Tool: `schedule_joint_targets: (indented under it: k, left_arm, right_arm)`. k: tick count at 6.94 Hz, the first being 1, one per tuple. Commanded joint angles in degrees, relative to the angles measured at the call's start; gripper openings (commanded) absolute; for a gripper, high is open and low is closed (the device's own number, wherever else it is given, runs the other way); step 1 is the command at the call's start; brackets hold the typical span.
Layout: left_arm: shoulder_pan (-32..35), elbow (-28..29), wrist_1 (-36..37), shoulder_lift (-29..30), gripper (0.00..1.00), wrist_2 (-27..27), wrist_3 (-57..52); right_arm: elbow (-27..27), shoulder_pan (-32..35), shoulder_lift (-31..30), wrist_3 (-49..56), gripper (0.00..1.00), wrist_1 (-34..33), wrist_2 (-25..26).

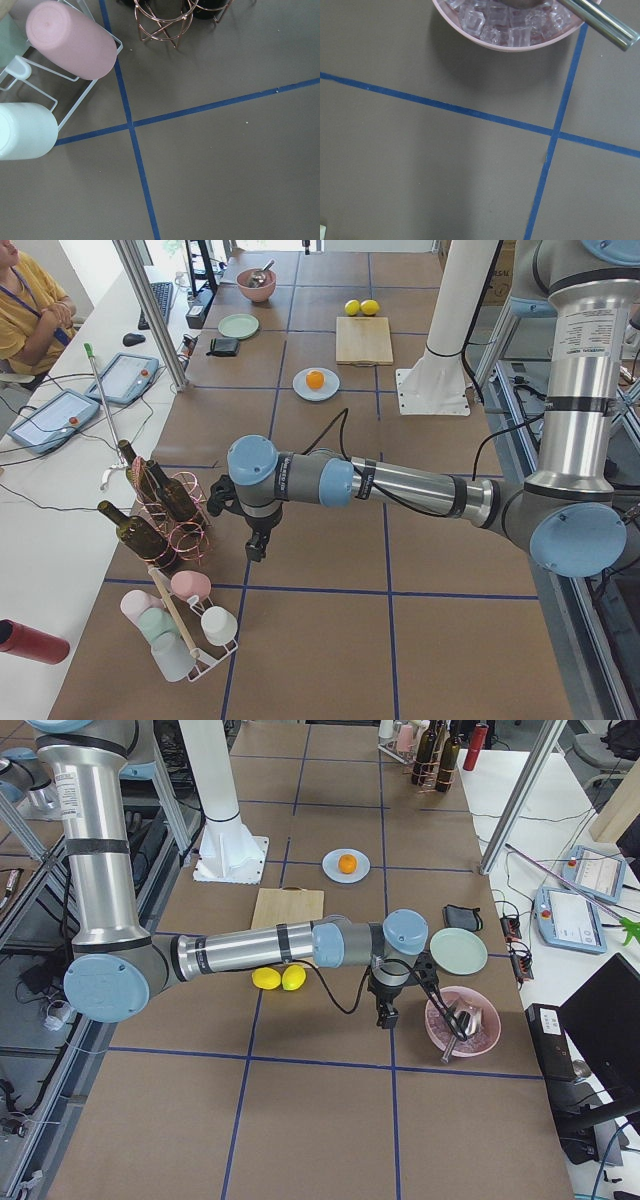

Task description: Pick orange to plate

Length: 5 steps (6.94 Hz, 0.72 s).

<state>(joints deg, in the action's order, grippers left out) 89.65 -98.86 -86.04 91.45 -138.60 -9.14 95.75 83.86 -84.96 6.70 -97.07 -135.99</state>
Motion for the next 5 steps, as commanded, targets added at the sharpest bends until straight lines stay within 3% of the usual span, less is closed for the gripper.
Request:
schedule_joint_targets:
  k: [1,5]
  left_arm:
    - [0.0,-0.19,0.0,0.05,1.0,0.0,0.0]
    - [0.0,-1.07,-0.09,0.39,1.0,0.09,0.0]
  right_arm:
    - [0.05,-0.27,0.06,0.15,1.0,0.04,-0.15]
    - [-0.39,-0.27,0.06,-0.02,1.0,0.04,0.02]
